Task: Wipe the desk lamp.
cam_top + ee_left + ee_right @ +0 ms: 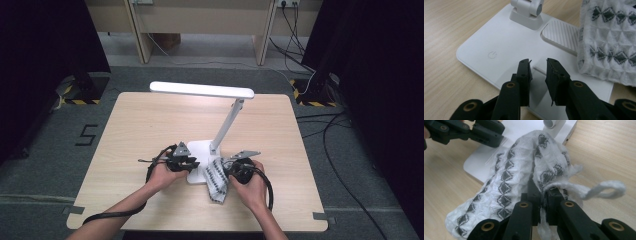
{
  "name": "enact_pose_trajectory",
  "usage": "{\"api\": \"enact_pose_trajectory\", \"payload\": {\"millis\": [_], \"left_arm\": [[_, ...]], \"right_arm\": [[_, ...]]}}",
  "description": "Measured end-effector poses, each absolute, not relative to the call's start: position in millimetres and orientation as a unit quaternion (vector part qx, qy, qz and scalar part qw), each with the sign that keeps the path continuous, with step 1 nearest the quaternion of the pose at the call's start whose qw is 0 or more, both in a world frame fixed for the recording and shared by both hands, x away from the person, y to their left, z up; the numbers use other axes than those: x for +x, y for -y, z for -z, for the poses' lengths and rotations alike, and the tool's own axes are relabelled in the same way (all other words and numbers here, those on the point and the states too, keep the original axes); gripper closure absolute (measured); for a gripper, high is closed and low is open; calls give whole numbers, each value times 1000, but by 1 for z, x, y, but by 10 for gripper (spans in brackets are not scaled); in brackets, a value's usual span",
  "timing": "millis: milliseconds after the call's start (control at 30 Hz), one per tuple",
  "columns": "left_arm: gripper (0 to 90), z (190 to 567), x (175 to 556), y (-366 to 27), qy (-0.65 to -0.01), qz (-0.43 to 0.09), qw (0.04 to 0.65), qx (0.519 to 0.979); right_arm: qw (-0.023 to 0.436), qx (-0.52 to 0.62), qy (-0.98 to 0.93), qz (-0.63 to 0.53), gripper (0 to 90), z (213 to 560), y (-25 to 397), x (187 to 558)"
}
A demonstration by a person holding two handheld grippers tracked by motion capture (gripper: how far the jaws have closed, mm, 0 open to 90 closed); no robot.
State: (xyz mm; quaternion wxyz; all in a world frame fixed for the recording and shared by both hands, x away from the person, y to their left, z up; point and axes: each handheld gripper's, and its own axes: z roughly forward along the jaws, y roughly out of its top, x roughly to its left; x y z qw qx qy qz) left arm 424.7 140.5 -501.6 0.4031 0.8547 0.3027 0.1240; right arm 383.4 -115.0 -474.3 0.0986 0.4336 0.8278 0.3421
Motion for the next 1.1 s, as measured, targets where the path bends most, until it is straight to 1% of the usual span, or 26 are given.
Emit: {"api": "enact_pose_trajectory", "payload": {"millis": [333,667,867,1100], "left_arm": [[719,502,425,-141,-302,-125,402,855],[719,502,424,-141,-304,-125,404,854],[719,502,424,-141,-300,-126,402,855],[718,502,424,-140,-302,-127,403,854]], "right_arm": [[88,446,-818,-352,853,467,125,376],[96,457,-809,-357,853,461,136,379],[106,473,-796,-363,852,454,152,380],[127,496,-773,-374,852,442,180,383]]}}
